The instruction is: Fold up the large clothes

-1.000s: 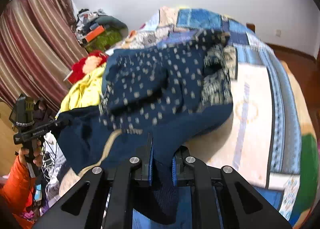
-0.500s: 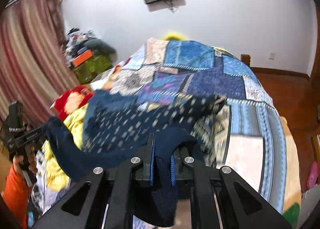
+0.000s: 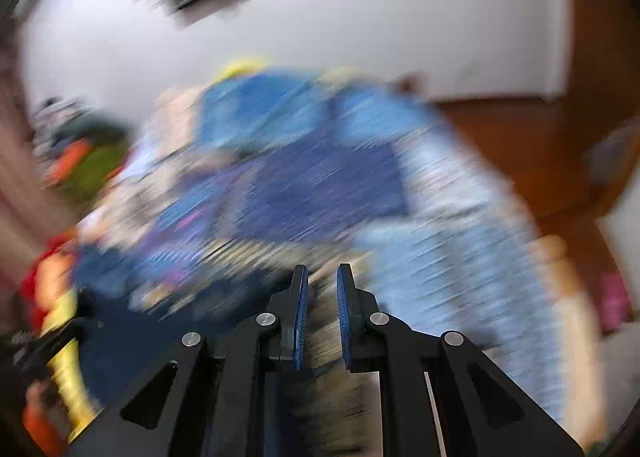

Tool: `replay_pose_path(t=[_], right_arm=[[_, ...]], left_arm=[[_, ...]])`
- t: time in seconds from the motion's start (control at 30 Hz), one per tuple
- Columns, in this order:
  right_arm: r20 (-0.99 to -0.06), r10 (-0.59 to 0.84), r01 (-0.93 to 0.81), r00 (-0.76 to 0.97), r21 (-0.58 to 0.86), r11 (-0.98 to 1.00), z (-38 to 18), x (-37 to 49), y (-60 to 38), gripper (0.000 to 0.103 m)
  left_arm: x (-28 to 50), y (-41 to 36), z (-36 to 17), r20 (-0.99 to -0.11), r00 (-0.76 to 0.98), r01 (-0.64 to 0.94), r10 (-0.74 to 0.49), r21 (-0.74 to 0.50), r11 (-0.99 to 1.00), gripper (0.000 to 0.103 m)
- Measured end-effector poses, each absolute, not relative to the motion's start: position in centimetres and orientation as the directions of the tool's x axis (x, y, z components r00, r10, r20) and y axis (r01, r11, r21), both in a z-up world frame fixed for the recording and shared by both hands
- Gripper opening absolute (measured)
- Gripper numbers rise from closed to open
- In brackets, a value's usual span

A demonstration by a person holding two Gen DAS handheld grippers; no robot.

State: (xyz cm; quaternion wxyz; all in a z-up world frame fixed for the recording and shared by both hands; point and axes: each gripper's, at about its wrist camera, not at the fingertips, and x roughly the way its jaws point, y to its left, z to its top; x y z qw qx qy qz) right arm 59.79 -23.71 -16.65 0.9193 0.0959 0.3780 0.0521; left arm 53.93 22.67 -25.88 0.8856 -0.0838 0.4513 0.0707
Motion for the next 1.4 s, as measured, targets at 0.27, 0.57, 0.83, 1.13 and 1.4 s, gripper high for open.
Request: replay_pose_path(t=[0.27, 0.57, 0.83, 1.13, 1.4], right_arm=[[-0.697, 0.238, -0.18, 0.677, 0.156, 0.971, -13.0, 55.5, -25.2, 0.01], [-0.762, 0.306, -0.472, 0.571, 0.0, 0.881, -16.3, 48.9, -15.1, 0.01], [-0.815, 0.276, -0.5, 0.509, -0.019, 0.866, -21.1, 51.6, -9.5, 0.01], [-0.741, 0.156, -0.278, 0.653, -0.044, 0.959, -19.1, 58.2, -11.6, 0.01], [-0.649, 0.191, -0.376, 0.737, -0.157, 0.913, -16.6, 53.2, -7.8, 0.01]], left_arm=[[52.6, 22.3, -19.6, -0.796, 0.606, -0.169, 0.011, -0.115, 0.979, 0.031], [49.3, 22.4, -16.2, -0.78, 0.615, -0.205, 0.118, -0.014, 0.979, 0.075], [48.4, 20.6, -20.7, -0.835, 0.55, -0.105, -0.003, -0.074, 0.992, 0.081], [52.5, 18.7, -24.7, -0.832, 0.552, -0.094, 0.048, -0.005, 0.996, 0.081], [52.5, 19.8, -21.7, -0.77, 0.622, -0.171, 0.145, 0.048, 0.984, 0.082]])
